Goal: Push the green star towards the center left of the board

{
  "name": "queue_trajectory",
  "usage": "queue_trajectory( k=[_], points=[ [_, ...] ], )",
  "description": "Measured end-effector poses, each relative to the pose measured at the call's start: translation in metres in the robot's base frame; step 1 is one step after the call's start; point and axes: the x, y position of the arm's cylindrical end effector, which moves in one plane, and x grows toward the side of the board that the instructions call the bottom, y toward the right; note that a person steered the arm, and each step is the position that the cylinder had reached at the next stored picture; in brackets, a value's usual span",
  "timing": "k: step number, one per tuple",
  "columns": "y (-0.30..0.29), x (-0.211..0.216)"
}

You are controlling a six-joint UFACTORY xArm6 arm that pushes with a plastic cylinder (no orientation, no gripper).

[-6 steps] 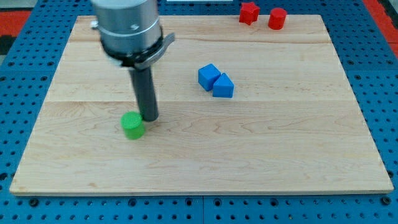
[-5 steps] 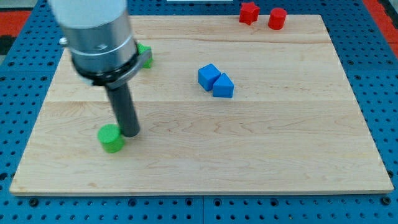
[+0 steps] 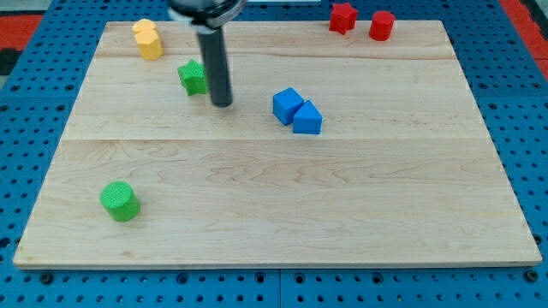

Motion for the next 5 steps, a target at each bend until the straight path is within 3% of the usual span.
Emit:
queue_trajectory(
  k=[2,3,4,5],
  points=[
    [-0.023,-0.051],
    [-0.093,-0.033],
    [-0.119,-0.020],
    [-0.116,-0.053]
  ],
)
